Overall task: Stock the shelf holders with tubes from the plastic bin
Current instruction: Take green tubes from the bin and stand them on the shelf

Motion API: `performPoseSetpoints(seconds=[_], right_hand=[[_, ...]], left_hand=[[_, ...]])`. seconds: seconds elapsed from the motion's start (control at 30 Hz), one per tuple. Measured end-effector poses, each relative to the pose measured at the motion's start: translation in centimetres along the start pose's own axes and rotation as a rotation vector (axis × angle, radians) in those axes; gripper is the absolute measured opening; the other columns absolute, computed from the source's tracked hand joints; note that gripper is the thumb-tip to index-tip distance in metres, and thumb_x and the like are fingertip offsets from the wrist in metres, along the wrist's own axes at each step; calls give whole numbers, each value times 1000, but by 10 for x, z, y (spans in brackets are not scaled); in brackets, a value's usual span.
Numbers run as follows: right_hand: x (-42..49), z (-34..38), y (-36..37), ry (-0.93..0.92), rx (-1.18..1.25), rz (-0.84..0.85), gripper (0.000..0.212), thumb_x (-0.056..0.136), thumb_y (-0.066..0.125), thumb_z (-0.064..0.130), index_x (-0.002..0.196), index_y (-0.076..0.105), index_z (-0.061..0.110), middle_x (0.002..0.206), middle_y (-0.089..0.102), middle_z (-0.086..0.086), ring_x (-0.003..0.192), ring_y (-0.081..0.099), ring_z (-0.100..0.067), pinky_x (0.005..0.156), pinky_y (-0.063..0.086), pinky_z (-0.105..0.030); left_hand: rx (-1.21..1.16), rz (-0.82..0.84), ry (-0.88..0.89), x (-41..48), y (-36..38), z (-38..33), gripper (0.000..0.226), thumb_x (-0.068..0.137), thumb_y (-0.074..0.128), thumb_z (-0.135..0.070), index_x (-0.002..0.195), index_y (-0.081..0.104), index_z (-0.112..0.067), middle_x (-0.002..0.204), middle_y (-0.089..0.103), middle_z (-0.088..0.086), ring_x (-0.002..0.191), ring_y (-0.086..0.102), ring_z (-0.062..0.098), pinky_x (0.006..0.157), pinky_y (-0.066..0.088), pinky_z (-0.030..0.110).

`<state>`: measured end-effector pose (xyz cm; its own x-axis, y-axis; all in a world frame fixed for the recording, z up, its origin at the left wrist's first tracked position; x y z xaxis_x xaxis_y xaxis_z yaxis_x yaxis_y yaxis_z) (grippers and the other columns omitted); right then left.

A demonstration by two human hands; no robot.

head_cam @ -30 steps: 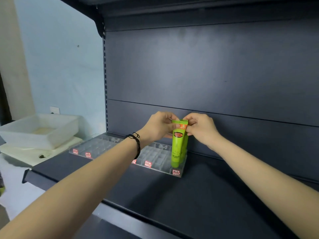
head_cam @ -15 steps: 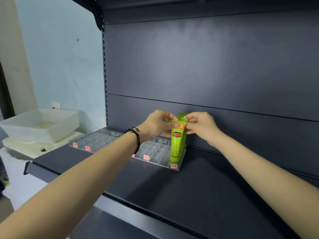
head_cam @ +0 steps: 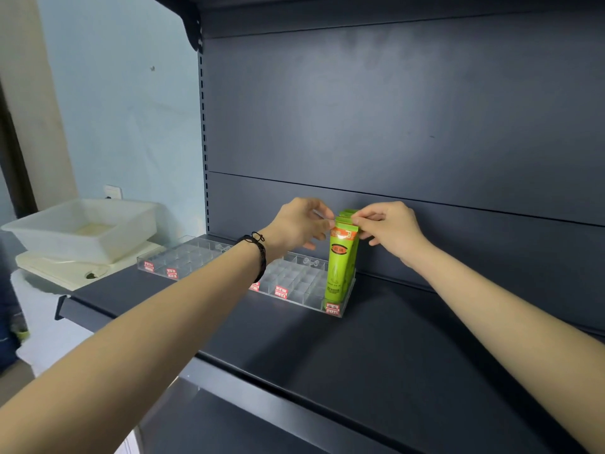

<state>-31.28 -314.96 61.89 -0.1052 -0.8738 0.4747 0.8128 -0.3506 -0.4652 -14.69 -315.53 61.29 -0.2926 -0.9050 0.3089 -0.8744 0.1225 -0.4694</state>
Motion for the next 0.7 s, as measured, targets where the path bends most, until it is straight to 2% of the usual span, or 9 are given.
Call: performPoseSetpoints(seconds=[0.17,0.27,0.33,0.43,0.53,0.63,0.7], right_hand=[[-7,-1,-4,17,-17,-2,8,86,69,15,94,71,13,81,68,-1,63,65,-13,49,52,-16],[-17,2,-12,18,-100,-64,15,85,70,22,97,69,14,91,70,-1,69,67,-17,61,58,-30],[-28,19,-23,-77,-282,-175,15,83,70,31,93,69,20,93,70,3,75,65,-16,73,55,-36],[-57,65,-17,-262,-510,-225,19,85,66,39,91,67,21,94,63,5,76,55,-15,71,46,-31],[-95,107,24,-399,-660,-41,27,87,60,49,89,65,23,88,59,8,78,55,-16,70,46,-31],[-150,134,88,-490,-728,256,35,88,50,58,86,63,25,83,56,11,79,57,-13,66,44,-29],[-193,138,139,-519,-789,466,43,88,41,65,85,62,27,84,60,11,82,58,-12,67,42,-29]], left_hand=[[70,-59,29,-17,-19,1,18,90,61,-22,107,57,-14,94,61,6,85,62,24,74,57,38],[152,-73,27,-34,-35,7,23,89,61,-27,109,58,-15,92,60,3,83,62,28,72,57,40],[228,-63,42,-48,-47,9,22,89,62,-28,106,59,-16,90,61,3,75,60,22,66,55,35],[428,-45,90,-78,-73,14,18,88,62,-32,96,63,-17,92,67,2,83,65,21,76,54,33],[728,-2,107,-122,-98,27,23,89,55,-46,87,59,-23,86,63,-6,89,62,19,82,52,36],[1038,82,92,-180,-118,50,36,90,41,-58,84,56,-27,93,65,-6,92,60,19,74,47,31],[1161,169,58,-224,-127,77,39,90,36,-61,86,56,-28,93,63,-4,90,60,21,68,40,29]])
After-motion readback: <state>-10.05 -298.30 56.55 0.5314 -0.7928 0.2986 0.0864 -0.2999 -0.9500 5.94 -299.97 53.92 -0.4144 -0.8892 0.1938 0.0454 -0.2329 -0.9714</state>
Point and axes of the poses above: each hand's wrist, its own x-axis towards the middle knuckle, its own y-axis out of the palm, z = x × y, the point moved 9 cm from there along x, towards the middle knuckle
